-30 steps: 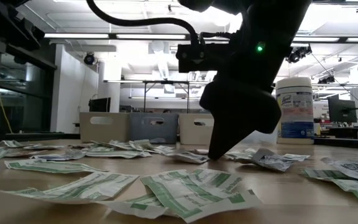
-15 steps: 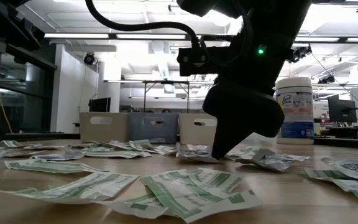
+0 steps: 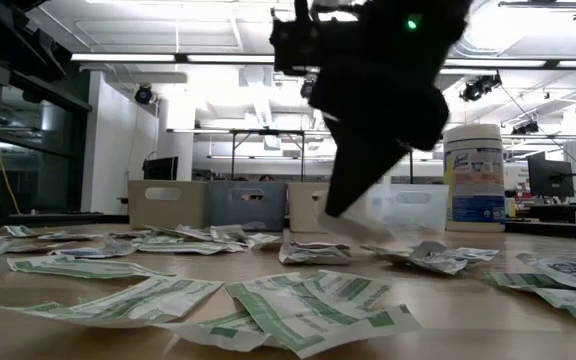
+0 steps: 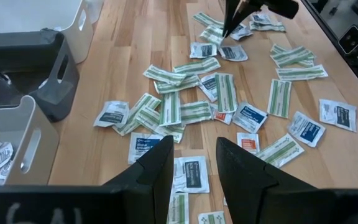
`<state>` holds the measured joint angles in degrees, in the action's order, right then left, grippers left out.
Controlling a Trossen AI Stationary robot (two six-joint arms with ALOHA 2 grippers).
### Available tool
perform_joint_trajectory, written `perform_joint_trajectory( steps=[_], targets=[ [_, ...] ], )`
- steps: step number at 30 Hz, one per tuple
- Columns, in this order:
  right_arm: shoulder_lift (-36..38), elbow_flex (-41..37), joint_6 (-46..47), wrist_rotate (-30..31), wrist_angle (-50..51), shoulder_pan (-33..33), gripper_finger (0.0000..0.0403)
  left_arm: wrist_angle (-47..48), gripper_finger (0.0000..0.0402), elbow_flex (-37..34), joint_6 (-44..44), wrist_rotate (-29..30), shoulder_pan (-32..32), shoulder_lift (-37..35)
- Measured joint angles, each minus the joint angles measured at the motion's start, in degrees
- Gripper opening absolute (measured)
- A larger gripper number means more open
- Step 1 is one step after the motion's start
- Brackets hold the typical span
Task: Pick & Place First Aid Supplies
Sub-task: Put the green bandage into the transparent bin
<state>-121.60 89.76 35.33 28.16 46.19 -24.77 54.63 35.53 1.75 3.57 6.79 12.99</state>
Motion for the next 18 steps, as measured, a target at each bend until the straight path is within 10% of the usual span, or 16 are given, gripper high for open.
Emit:
perform_joint_trajectory(
  steps=[18],
  targets=[
    [0.1,17.1,8.3,5.7,28.0,3.9,0.0,0.0,0.0119,0.0,0.0,0.1,0.0,0.0]
  ],
)
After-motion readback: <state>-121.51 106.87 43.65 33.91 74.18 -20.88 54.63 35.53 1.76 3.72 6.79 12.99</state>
